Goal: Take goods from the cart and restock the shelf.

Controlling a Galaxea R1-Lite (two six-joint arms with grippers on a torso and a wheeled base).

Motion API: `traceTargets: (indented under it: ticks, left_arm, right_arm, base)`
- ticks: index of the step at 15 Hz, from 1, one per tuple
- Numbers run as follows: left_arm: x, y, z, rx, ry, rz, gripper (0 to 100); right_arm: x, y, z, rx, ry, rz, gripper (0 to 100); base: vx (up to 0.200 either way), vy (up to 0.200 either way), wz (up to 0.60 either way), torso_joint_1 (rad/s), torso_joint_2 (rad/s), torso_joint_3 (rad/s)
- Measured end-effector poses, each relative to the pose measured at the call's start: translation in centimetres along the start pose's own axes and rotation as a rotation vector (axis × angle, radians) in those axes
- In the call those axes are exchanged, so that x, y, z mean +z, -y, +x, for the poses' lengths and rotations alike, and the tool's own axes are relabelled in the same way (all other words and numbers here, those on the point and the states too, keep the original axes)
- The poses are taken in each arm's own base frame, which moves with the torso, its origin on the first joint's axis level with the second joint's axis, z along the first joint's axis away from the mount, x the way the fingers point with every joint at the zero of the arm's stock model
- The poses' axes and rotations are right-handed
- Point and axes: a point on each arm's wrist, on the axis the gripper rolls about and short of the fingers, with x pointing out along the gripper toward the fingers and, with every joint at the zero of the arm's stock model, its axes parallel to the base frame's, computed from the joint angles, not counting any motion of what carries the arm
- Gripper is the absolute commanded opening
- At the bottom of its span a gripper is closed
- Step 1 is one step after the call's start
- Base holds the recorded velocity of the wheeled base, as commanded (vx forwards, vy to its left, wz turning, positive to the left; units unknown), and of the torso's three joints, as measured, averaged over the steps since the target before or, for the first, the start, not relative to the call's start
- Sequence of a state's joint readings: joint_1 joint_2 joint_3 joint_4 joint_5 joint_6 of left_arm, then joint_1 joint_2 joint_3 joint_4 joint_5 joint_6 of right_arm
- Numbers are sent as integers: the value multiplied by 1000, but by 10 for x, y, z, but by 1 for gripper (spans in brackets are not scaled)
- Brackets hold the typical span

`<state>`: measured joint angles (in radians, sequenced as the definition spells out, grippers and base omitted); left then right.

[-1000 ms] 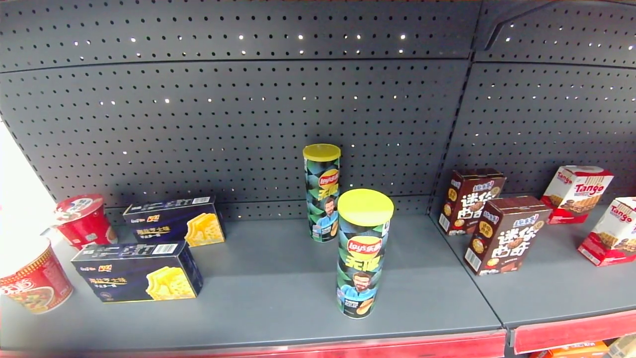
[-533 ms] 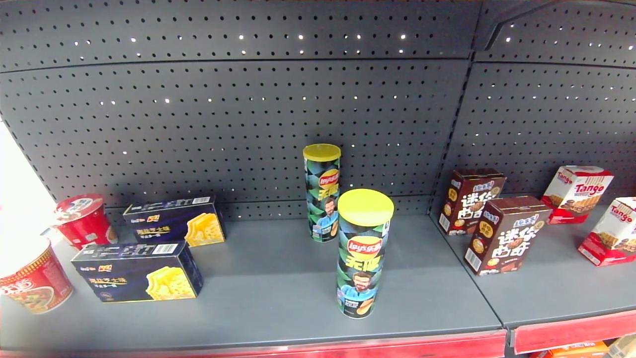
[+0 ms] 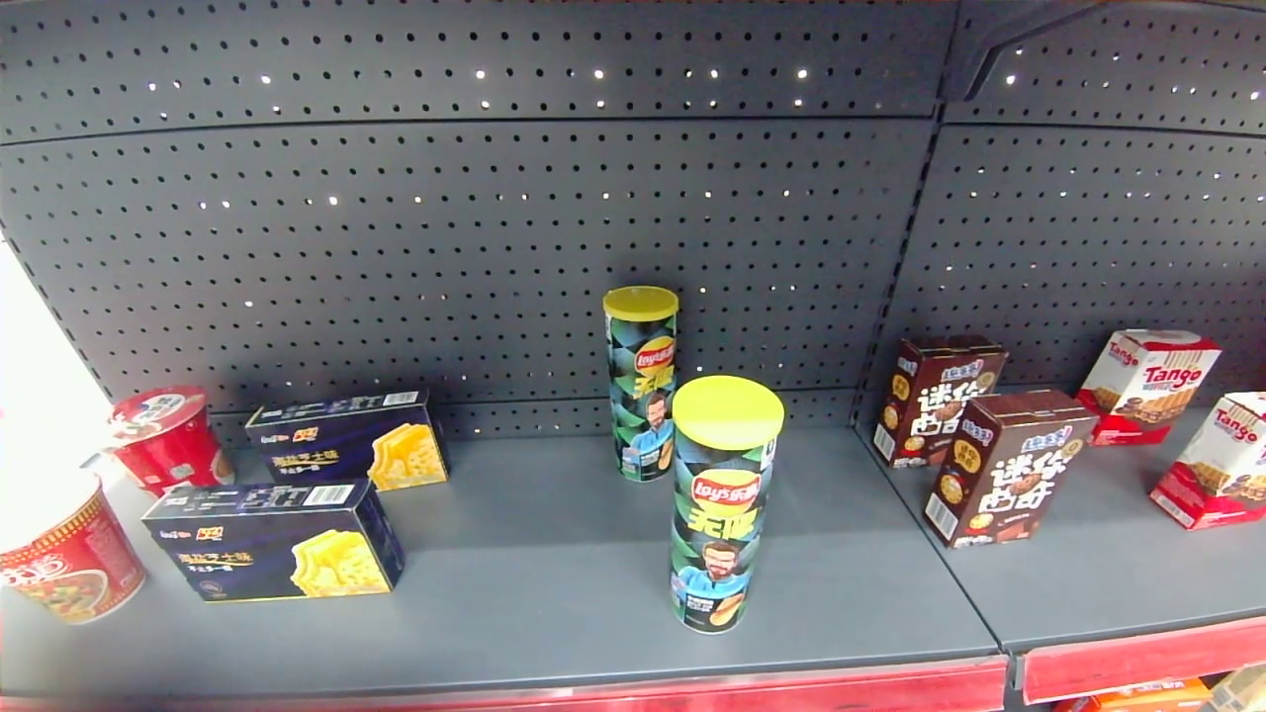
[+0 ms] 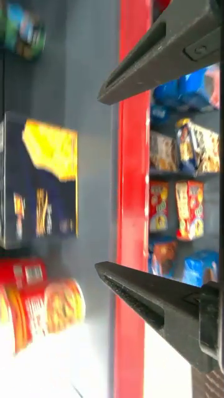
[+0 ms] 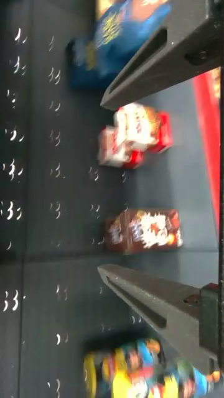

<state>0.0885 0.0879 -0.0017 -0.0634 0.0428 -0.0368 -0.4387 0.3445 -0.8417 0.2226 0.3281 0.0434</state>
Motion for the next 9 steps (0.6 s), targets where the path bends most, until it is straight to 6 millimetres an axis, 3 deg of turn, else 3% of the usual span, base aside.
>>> traceTargets:
  ticks: [4, 9]
  left_arm:
    - [0, -1, 0, 58, 2, -4, 100]
    - [0, -1, 0, 55, 1, -10, 100]
  right_arm:
    - [1, 5, 17, 220, -135, -74, 100]
    - [-28, 12, 41, 324, -138, -100, 100]
  base:
    - [0, 0, 0, 0, 0, 0]
    - [0, 0, 0, 0, 0, 0]
